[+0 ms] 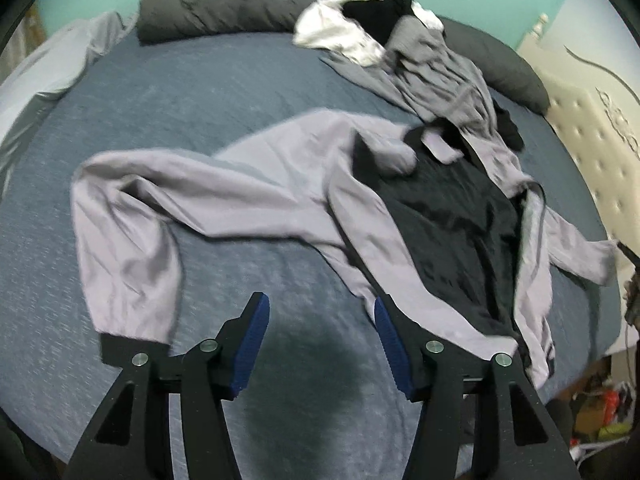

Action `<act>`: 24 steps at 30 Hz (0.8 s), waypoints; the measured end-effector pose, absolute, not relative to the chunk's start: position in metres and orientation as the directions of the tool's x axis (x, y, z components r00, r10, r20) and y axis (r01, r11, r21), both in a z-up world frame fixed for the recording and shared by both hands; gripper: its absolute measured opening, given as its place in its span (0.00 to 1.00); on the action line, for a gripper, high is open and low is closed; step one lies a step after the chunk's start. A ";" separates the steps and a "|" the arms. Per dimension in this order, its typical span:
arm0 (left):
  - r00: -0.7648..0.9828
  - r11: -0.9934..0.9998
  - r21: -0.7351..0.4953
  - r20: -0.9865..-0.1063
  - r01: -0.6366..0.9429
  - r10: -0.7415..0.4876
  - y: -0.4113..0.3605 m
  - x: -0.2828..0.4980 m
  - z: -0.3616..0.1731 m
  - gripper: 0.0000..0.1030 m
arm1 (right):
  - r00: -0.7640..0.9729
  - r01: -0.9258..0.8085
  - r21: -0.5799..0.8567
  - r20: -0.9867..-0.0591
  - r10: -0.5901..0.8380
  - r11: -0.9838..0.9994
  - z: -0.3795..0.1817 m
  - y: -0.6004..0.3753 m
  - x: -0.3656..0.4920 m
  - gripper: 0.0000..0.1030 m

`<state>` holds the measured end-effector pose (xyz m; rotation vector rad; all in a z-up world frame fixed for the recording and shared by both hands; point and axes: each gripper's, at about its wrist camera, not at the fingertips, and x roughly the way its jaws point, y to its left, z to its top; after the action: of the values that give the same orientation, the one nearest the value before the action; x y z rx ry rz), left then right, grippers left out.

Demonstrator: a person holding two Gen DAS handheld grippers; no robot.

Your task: Fold clothes

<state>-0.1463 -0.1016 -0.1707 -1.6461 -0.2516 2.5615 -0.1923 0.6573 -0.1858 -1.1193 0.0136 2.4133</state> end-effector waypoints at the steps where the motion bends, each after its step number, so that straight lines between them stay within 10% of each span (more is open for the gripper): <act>1: -0.400 -0.982 -0.189 -0.900 -0.005 0.175 -0.092 -0.144 -0.174 0.59 | -0.578 -0.413 -0.165 -0.712 0.398 -0.895 -0.184 0.649 -0.185 0.56; 13: -0.181 -0.954 -0.248 -0.943 -0.171 0.277 0.009 -0.088 -0.240 0.59 | -0.429 0.115 0.205 -0.872 -0.234 -0.972 -0.245 0.479 -0.138 0.63; 24: -0.115 -0.935 -0.348 -0.928 -0.070 0.354 0.025 -0.068 -0.296 0.59 | -0.154 0.175 0.292 -0.935 -0.319 -0.940 -0.327 0.398 -0.097 0.63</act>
<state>-0.0681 0.0246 -0.2965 -1.8730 -0.3149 2.1294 -0.0969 0.3979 -0.3273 -2.2138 0.2009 2.6626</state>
